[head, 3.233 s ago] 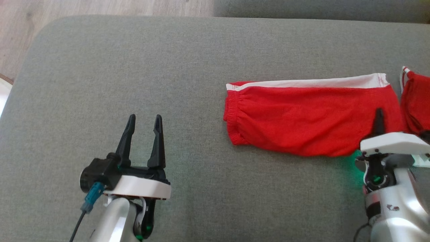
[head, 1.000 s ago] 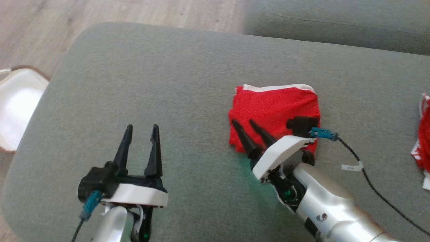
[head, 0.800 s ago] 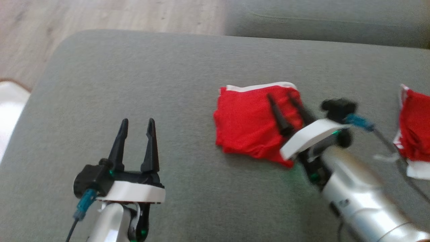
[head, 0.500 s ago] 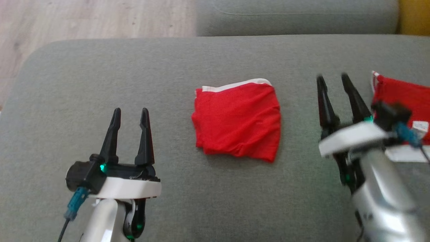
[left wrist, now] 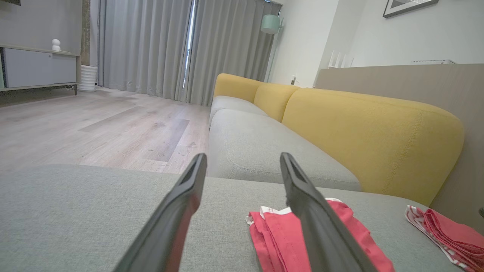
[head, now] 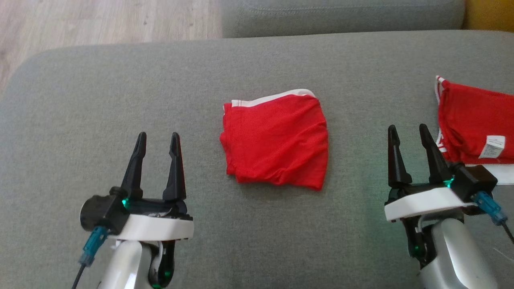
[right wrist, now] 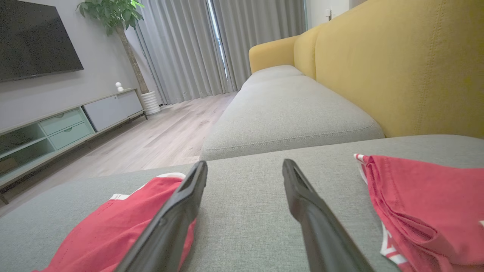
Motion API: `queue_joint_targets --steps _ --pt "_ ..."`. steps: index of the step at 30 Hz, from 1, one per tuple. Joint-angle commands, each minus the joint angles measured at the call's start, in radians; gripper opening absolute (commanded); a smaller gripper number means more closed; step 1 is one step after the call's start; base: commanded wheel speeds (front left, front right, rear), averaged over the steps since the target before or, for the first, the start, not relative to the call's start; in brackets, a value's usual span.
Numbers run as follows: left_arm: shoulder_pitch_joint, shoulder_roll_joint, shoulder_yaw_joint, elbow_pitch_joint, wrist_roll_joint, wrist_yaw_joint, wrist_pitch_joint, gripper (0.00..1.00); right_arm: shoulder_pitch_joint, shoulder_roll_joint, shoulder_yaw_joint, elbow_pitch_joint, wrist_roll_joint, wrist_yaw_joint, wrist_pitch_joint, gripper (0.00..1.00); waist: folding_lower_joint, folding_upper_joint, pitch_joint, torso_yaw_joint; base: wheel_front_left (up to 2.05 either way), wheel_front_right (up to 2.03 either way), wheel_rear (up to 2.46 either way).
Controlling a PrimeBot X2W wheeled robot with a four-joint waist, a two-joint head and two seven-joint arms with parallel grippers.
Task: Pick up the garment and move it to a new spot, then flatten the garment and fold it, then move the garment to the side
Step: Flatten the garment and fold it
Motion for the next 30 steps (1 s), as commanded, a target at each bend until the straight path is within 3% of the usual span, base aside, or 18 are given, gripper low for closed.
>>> queue_joint_targets --steps 1,4,5,6,12,21,30 --pt "-0.029 0.007 0.031 -0.042 -0.001 -0.001 -0.009 1.0 -0.026 0.005 0.024 -0.036 -0.005 0.007 -0.011 1.0 0.0001 0.0 0.012 0.009 0.0 0.0 0.0" --pt "-0.039 0.007 0.02 -0.047 -0.003 -0.004 -0.009 1.0 -0.048 0.005 0.041 -0.04 -0.007 0.007 -0.009 1.0 0.0001 0.0 0.037 0.027 0.0 0.0 0.0" --pt "-0.043 0.007 0.014 -0.048 -0.003 -0.005 -0.009 1.0 -0.058 0.005 0.047 -0.039 -0.009 0.007 -0.005 0.95 0.0001 0.0 0.047 0.035 0.0 0.0 0.0" --pt "-0.048 0.007 0.008 -0.048 -0.004 -0.006 -0.009 1.0 -0.07 0.005 0.052 -0.04 -0.01 0.007 -0.003 0.0 0.0001 0.0 0.057 0.043 0.0 0.0 0.0" --pt "-0.082 0.007 -0.018 -0.046 -0.015 -0.007 -0.009 1.0 -0.17 0.005 0.082 0.014 -0.055 0.007 0.046 0.0 0.0001 0.0 0.126 0.104 0.0 0.0 0.0" --pt "-0.119 0.007 -0.055 -0.041 -0.035 -0.002 -0.009 1.0 -0.34 -0.007 0.138 0.236 -0.077 0.007 0.121 0.0 0.0001 0.0 0.195 0.202 0.0 0.0 0.0" --pt "-0.126 0.007 -0.078 -0.04 -0.046 0.003 -0.009 1.0 -0.433 -0.013 0.017 0.507 -0.127 0.007 0.117 0.0 0.0001 0.0 0.2 0.242 0.0 0.0 0.0"
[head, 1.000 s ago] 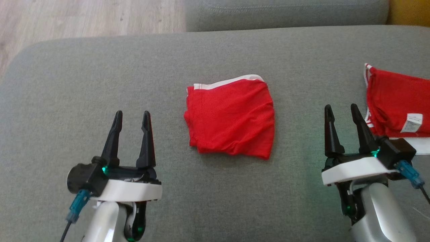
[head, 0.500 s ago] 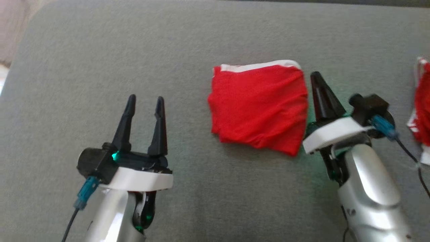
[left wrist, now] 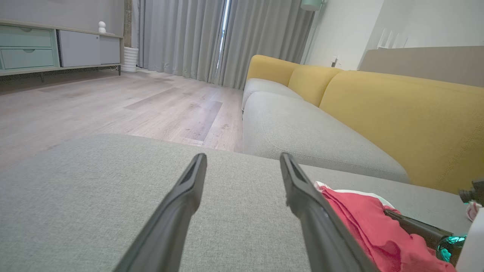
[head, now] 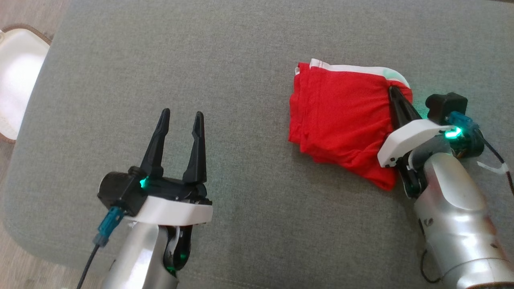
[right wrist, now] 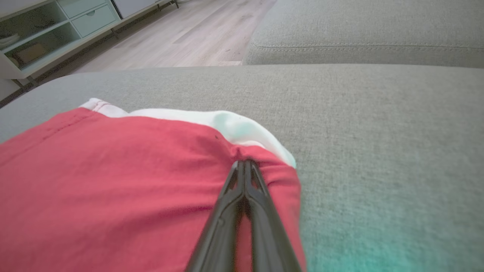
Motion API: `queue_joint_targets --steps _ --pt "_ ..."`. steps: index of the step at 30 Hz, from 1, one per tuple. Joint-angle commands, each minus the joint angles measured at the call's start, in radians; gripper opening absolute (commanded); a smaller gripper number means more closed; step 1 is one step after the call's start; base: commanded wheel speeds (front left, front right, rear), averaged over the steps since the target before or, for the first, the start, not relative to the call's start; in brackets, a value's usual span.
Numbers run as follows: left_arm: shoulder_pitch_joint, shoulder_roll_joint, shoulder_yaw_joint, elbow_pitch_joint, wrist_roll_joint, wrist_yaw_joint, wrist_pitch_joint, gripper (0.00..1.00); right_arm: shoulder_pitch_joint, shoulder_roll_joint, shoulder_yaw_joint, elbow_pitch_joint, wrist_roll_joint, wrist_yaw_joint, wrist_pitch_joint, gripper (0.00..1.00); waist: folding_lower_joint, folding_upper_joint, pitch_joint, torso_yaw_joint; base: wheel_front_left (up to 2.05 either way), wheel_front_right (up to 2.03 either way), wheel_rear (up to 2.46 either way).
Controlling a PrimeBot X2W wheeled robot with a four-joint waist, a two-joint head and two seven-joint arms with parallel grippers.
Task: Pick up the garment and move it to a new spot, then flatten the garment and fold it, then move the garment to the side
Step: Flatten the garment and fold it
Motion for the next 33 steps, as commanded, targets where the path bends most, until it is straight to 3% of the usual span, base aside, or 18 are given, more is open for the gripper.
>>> queue_joint_targets --steps 1,8,13,17,22,25,33 --pt "-0.034 0.008 0.022 -0.026 -0.005 0.004 -0.005 1.0 -0.023 0.013 0.014 0.017 -0.006 0.007 -0.022 0.0 0.0 0.0 -0.006 0.001 0.0 0.0 0.0" --pt "-0.02 0.008 0.028 -0.019 -0.001 0.007 -0.005 1.0 -0.047 0.027 0.072 0.028 0.038 0.007 -0.098 0.0 0.0 0.0 -0.04 -0.015 0.0 0.0 0.0" --pt "-0.015 0.008 0.022 -0.017 -0.002 0.006 -0.005 1.0 -0.019 0.028 0.266 0.011 0.149 0.007 -0.08 0.0 0.0 0.0 -0.059 -0.026 0.0 0.0 0.0" --pt "-0.014 0.008 0.016 -0.015 -0.003 0.007 -0.005 1.0 0.0 0.028 0.35 0.025 0.176 0.007 -0.067 0.0 0.0 0.0 -0.074 -0.028 0.0 0.0 0.0" --pt "-0.007 0.008 0.032 -0.014 0.0 0.007 -0.005 1.0 0.022 0.028 0.458 -0.057 0.26 0.007 -0.101 0.0 0.0 0.0 -0.092 -0.032 0.0 0.0 0.0" --pt "0.0 0.008 0.04 -0.013 0.002 0.007 -0.005 1.0 0.043 0.028 0.555 -0.07 0.308 0.007 -0.052 0.0 0.0 0.0 -0.101 -0.037 0.0 0.0 0.0" --pt "0.009 0.008 0.062 -0.019 0.007 0.01 -0.005 1.0 0.026 0.028 0.589 -0.032 0.347 0.007 -0.038 0.0 0.0 0.0 -0.115 -0.072 0.0 0.0 0.0"
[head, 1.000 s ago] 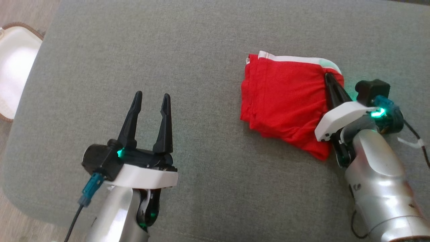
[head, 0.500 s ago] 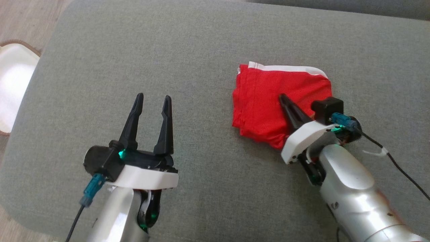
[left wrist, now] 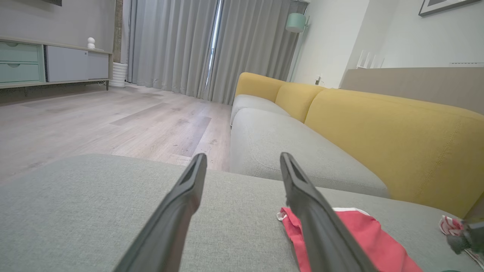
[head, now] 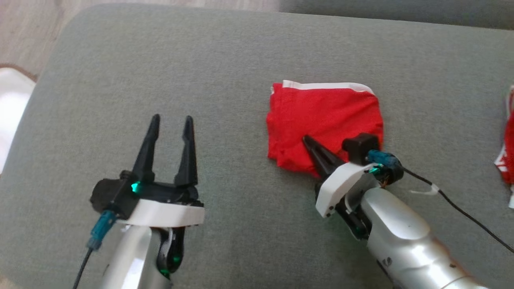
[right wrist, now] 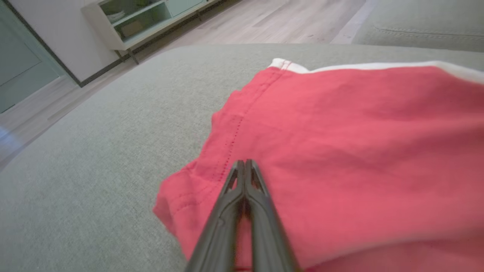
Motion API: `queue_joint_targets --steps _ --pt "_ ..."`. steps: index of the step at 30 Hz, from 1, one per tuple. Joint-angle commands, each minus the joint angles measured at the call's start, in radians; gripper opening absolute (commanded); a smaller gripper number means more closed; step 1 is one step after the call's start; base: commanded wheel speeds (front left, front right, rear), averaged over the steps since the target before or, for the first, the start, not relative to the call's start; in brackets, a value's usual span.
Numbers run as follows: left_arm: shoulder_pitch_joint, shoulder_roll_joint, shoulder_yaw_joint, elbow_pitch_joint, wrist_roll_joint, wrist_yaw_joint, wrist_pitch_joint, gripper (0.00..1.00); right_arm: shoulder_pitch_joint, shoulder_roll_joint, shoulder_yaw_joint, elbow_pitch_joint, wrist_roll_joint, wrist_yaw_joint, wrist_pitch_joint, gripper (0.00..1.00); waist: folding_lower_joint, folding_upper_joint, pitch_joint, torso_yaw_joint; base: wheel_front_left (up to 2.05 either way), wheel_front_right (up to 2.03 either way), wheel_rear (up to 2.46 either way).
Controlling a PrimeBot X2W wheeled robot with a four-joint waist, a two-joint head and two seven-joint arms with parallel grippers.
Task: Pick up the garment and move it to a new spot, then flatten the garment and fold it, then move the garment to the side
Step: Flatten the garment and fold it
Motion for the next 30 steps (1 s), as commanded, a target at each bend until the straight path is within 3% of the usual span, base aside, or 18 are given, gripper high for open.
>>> queue_joint_targets --steps 1,5,10,17,18,19,20,24,30 --pt "-0.006 0.008 0.049 -0.036 0.009 0.008 -0.005 1.0 -0.025 0.016 0.001 -0.03 0.006 0.007 -0.026 0.0 0.0 0.0 -0.006 -0.019 0.0 0.0 0.0" --pt "-0.001 0.008 0.073 -0.039 0.024 0.001 -0.005 1.0 -0.035 0.003 -0.074 -0.05 -0.01 0.007 -0.079 0.0 0.0 0.0 -0.021 -0.059 0.0 0.0 0.0" --pt "0.005 0.008 0.091 -0.05 0.031 -0.005 -0.005 1.0 0.013 -0.029 -0.249 -0.109 -0.095 0.007 -0.108 0.0 0.0 0.0 -0.041 -0.113 0.0 0.0 0.0" --pt "0.018 0.008 0.099 -0.059 0.04 -0.004 -0.005 1.0 0.159 -0.007 -0.492 -0.309 -0.256 0.007 -0.111 0.0 0.0 0.0 -0.056 -0.168 0.0 0.0 0.0" --pt "0.02 0.008 0.098 -0.059 0.038 -0.003 -0.005 1.0 0.188 0.0 -0.522 -0.351 -0.276 0.007 -0.111 0.05 0.0 0.0 -0.057 -0.174 0.0 0.0 0.0" --pt "0.022 0.008 0.098 -0.058 0.035 -0.003 -0.005 1.0 0.216 0.005 -0.546 -0.391 -0.295 0.007 -0.111 0.48 0.0 0.0 -0.059 -0.179 0.0 0.0 0.0" --pt "0.026 0.008 0.097 -0.054 0.031 -0.004 -0.005 1.0 0.244 0.009 -0.566 -0.427 -0.312 0.007 -0.111 1.0 0.0 0.0 -0.062 -0.184 0.0 0.0 0.0" --pt "0.047 0.008 0.098 -0.03 0.037 -0.01 -0.005 1.0 0.334 0.015 -0.598 -0.523 -0.306 0.007 -0.111 1.0 0.0 0.0 -0.07 -0.194 0.0 0.0 0.0" --pt "0.062 0.008 0.107 -0.026 0.009 -0.006 -0.005 1.0 0.39 0.016 -0.603 -0.558 -0.263 0.007 -0.111 1.0 0.0 0.0 -0.076 -0.193 0.0 0.0 0.0"
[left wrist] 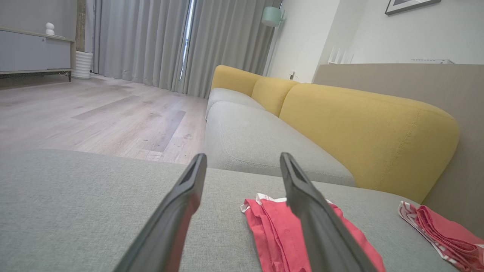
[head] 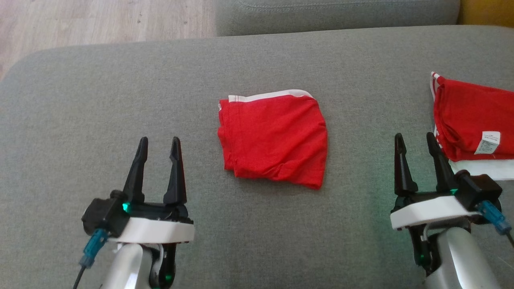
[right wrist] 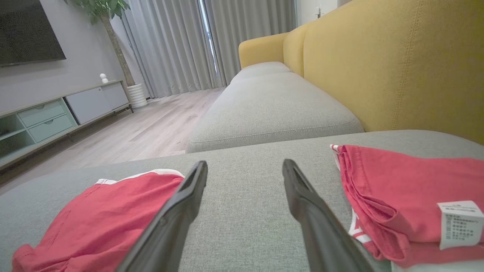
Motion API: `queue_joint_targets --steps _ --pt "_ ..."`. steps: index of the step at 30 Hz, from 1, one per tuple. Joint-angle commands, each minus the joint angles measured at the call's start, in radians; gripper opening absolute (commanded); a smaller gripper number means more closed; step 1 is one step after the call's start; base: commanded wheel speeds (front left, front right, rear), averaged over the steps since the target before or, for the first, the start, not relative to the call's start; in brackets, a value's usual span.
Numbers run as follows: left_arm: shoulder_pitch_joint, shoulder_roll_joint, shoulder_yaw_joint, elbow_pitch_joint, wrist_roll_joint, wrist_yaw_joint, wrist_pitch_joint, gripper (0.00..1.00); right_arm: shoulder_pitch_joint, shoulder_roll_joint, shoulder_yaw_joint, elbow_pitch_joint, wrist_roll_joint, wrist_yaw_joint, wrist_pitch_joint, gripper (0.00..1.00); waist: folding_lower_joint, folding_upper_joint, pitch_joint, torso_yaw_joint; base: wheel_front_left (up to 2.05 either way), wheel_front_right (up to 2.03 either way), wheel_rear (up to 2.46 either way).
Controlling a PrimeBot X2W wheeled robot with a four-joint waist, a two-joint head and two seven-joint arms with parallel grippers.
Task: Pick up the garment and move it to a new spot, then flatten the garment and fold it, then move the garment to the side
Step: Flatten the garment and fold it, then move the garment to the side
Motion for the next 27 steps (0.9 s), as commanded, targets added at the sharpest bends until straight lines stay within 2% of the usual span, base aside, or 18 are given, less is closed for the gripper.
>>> queue_joint_targets --steps 1,9,19,22,27 --pt "-0.021 0.006 0.027 -0.035 0.013 0.005 -0.005 1.0 -0.012 0.002 0.019 -0.037 0.006 0.007 -0.011 1.0 0.0001 0.0 -0.001 0.002 0.0 0.0 0.0" --pt "-0.029 0.006 0.005 -0.038 0.012 0.008 -0.005 1.0 -0.029 0.002 0.029 -0.004 -0.027 0.007 0.001 1.0 0.0001 0.0 0.018 0.021 0.0 0.0 0.0" --pt "-0.065 0.006 -0.033 -0.033 0.006 0.005 -0.005 1.0 -0.141 0.002 0.088 0.111 -0.079 0.007 0.147 1.0 0.0001 0.0 0.089 0.096 0.0 0.0 0.0" --pt "-0.074 0.006 -0.044 -0.031 0.003 0.007 -0.005 1.0 -0.17 0.002 0.105 0.158 -0.053 0.007 0.19 1.0 0.0001 0.0 0.105 0.124 0.0 0.0 0.0" --pt "-0.082 0.006 -0.05 -0.034 -0.024 0.015 -0.005 1.0 -0.209 0.002 0.132 0.233 0.059 0.007 0.25 1.0 0.0001 0.0 0.122 0.161 0.0 0.0 0.0"
